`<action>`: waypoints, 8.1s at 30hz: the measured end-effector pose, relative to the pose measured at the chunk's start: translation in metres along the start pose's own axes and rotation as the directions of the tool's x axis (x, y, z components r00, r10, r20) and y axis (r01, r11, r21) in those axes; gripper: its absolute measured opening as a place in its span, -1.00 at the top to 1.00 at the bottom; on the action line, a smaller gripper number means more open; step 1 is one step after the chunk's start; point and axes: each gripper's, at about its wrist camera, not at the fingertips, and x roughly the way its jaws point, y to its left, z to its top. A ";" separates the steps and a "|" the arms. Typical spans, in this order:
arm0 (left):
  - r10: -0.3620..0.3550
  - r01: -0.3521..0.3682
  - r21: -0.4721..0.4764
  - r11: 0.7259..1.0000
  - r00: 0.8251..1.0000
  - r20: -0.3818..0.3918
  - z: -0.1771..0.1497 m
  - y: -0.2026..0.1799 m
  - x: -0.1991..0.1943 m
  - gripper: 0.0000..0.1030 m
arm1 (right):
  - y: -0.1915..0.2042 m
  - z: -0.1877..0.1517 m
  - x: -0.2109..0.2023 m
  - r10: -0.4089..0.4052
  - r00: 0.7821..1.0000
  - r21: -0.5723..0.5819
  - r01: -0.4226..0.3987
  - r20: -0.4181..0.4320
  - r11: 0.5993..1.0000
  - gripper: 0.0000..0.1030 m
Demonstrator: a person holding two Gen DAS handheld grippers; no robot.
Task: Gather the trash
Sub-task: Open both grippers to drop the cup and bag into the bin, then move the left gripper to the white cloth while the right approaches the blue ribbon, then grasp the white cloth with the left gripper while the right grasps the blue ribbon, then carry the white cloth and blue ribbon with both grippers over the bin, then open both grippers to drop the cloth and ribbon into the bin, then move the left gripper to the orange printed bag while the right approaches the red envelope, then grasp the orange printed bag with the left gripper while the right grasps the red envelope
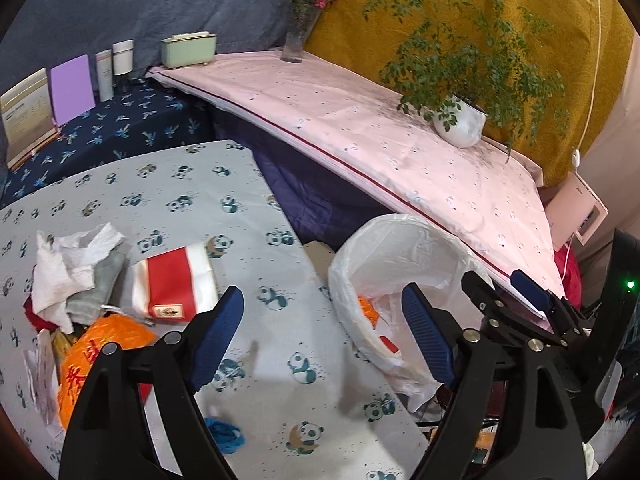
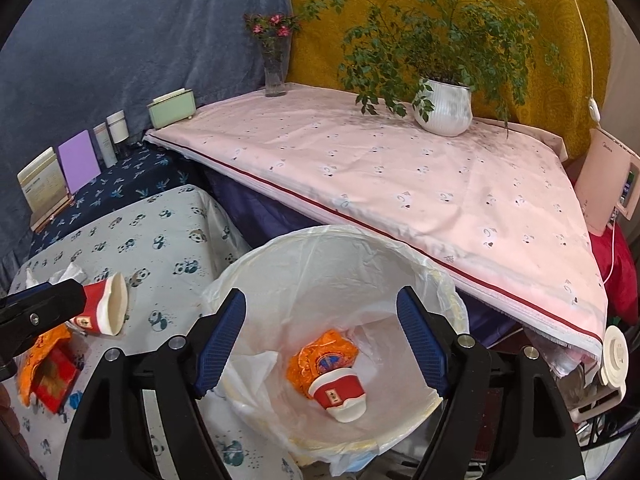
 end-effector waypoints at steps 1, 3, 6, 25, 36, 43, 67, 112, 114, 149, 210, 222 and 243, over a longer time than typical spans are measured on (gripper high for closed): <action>0.007 -0.007 -0.006 1.000 1.000 0.003 -0.001 0.004 -0.002 -0.50 | 0.004 0.000 -0.002 0.009 1.000 -0.005 -0.009 0.000 1.000 -0.44; 0.029 -0.028 -0.019 0.999 1.000 0.010 -0.004 0.013 -0.009 -0.50 | 0.012 -0.001 -0.005 0.021 1.000 -0.017 -0.021 -0.001 1.000 -0.44; 0.058 -0.057 -0.040 0.998 0.998 0.021 -0.008 0.028 -0.019 -0.50 | 0.027 -0.002 -0.010 0.041 0.999 -0.044 -0.041 -0.002 0.998 -0.44; 0.299 -0.288 -0.210 0.934 0.954 0.022 -0.048 0.147 -0.080 -0.54 | 0.135 -0.036 -0.041 0.211 0.975 -0.225 -0.221 -0.068 0.949 -0.44; 0.370 -0.371 -0.263 0.891 0.927 -0.055 -0.085 0.199 -0.089 -0.55 | 0.174 -0.072 -0.035 0.256 0.951 -0.260 -0.295 -0.173 0.919 -0.44; 0.384 -0.397 -0.281 0.874 0.918 -0.103 -0.101 0.218 -0.081 -0.55 | 0.192 -0.089 -0.026 0.251 0.943 -0.287 -0.308 -0.219 0.907 -0.44; 0.313 -0.364 -0.297 0.883 0.927 -0.206 -0.121 0.249 -0.048 0.22 | 0.221 -0.115 0.006 0.232 0.912 -0.322 -0.345 -0.339 0.882 -0.04; 0.186 -0.186 -0.042 0.982 0.982 0.009 -0.031 0.080 -0.059 0.83 | 0.096 -0.037 -0.031 0.256 0.963 -0.100 -0.264 -0.080 0.959 0.53; 0.169 -0.169 -0.017 0.985 0.986 0.005 -0.029 0.065 -0.053 0.83 | 0.080 -0.034 -0.030 0.240 0.968 -0.077 -0.245 -0.069 0.967 0.53; -0.062 0.091 0.189 0.978 0.986 -0.155 -0.009 -0.090 0.074 0.56 | -0.058 -0.022 0.024 0.063 0.995 0.139 -0.052 -0.076 0.989 0.50; 0.269 -0.272 -0.034 0.962 0.960 -0.075 -0.072 0.118 -0.030 -0.32 | 0.107 -0.034 -0.027 0.270 0.958 -0.100 -0.280 -0.102 0.955 0.17; 0.283 -0.293 -0.079 0.953 0.951 -0.123 -0.088 0.154 -0.032 -0.16 | 0.157 -0.053 -0.026 0.324 0.931 -0.162 -0.351 -0.170 0.922 0.17; 0.296 -0.304 -0.167 0.938 0.953 -0.072 -0.080 0.187 -0.076 0.85 | 0.223 -0.078 -0.024 0.392 0.880 -0.226 -0.453 -0.270 0.862 0.17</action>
